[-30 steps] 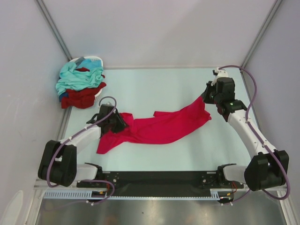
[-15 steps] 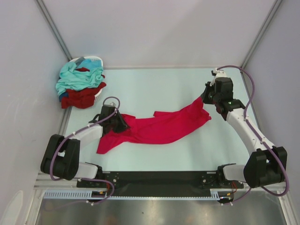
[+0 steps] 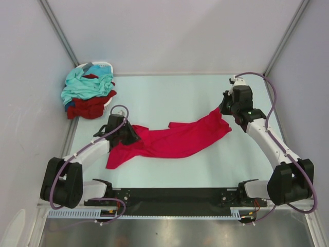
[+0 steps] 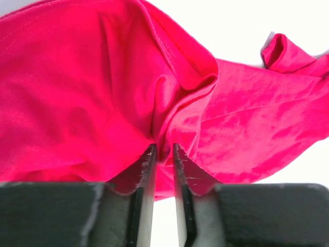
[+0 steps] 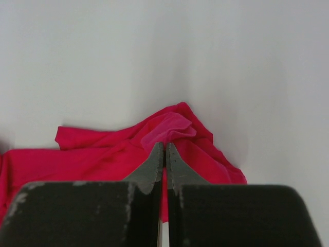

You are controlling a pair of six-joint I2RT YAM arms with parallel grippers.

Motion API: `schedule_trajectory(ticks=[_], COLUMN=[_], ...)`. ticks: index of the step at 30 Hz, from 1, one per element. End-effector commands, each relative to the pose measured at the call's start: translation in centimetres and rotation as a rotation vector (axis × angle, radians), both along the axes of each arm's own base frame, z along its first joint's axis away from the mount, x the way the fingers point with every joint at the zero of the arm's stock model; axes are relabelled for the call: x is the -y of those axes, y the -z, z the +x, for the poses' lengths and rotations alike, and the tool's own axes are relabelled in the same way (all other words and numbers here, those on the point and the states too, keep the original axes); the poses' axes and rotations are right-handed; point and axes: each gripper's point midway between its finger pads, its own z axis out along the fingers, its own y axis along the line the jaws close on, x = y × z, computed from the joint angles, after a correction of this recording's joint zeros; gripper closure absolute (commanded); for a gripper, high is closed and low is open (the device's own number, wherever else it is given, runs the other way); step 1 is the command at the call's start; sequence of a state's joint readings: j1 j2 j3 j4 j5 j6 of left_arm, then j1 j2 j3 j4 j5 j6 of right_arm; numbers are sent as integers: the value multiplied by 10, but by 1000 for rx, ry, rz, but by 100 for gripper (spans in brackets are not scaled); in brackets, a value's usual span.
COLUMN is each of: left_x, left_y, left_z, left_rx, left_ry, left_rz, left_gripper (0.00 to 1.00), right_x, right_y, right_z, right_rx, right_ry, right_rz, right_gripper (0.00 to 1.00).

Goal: Fold and stack the t-shirts

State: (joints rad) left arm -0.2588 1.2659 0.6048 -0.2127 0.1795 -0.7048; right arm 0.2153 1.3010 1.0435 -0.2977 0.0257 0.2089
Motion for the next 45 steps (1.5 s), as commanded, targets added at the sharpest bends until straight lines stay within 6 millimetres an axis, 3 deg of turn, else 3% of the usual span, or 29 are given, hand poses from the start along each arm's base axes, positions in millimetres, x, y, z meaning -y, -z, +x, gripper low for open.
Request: schedule_trajectory(ticks=[1, 5, 8, 11, 12, 14, 15, 16, 17, 18, 19, 20, 21, 22, 23, 25, 26, 27, 29, 32, 35, 36, 41, 42, 44, 45], left_x=[-3, -4, -4, -1, 1, -1, 0, -1, -1, -4, -5, -8, -12, -15, -22, -28, -30, -33, -37, -43, -56, -58, -75, -80, -88, -93], left_y=[-11, -4, -9, -33, -60, -88, -125, -145, -167, -214, -231, -253, -298, -313, -356, -385, -398, -427, -449, -485, -505, -508, -525, -533, -536, -544], left_z=[8, 8, 12, 22, 34, 47, 67, 76, 86, 102, 112, 121, 130, 138, 142, 148, 148, 143, 137, 112, 82, 71, 10, -15, -39, -63], left_rx=[33, 20, 38, 100, 167, 217, 299, 334, 380, 476, 508, 549, 642, 666, 751, 800, 825, 875, 919, 994, 1047, 1054, 1118, 1153, 1172, 1210], left_ry=[-2, -7, -6, 8, 19, 18, 14, 7, -2, -29, -42, -74, -102, -126, -161, -185, -191, -196, -200, -204, -243, -248, -300, -307, -340, -354], left_rz=[17, 20, 21, 16, 12, 32, 25, 18, 8, -18, -23, -27, -46, -50, -72, -80, -83, -95, -92, -92, -79, -75, -77, -87, -84, -93], left_gripper=[80, 100, 100, 100, 100, 100, 100, 100, 100, 100, 100, 100, 100, 100, 100, 100, 100, 100, 100, 100, 100, 100, 100, 100, 100, 100], right_x=[0, 0, 1, 6, 14, 18, 22, 32, 36, 35, 39, 41, 44, 50, 55, 60, 67, 67, 68, 68, 69, 68, 63, 63, 64, 64], right_y=[-2, -1, 0, -9, -27, -49, -64, -103, -121, -141, -184, -198, -216, -256, -268, -301, -329, -342, -373, -404, -428, -442, -466, -476, -481, -487], right_z=[4, 4, 4, 9, 17, 27, 34, 45, 52, 56, 60, 66, 68, 67, 70, 66, 58, 53, 38, 7, -29, -52, -124, -141, -168, -181], right_rx=[12, 12, 8, 18, 52, 86, 118, 200, 239, 281, 378, 410, 454, 541, 565, 636, 696, 726, 801, 879, 951, 991, 1079, 1109, 1121, 1138], right_ry=[7, 6, 16, 39, 65, 64, 64, 83, 90, 64, 50, 48, 46, 46, 53, 40, 50, 47, 44, 43, 41, 34, 0, 2, 4, 6], right_rz=[-21, -30, -38, -28, -10, 22, 28, 34, 29, 27, 8, -9, -22, -42, -48, -60, -65, -73, -94, -98, -134, -134, -147, -155, -165, -174], right_gripper=[100, 100, 100, 100, 100, 100, 100, 100, 100, 100, 100, 100, 100, 100, 100, 100, 100, 100, 100, 100, 100, 100, 100, 100, 100, 100])
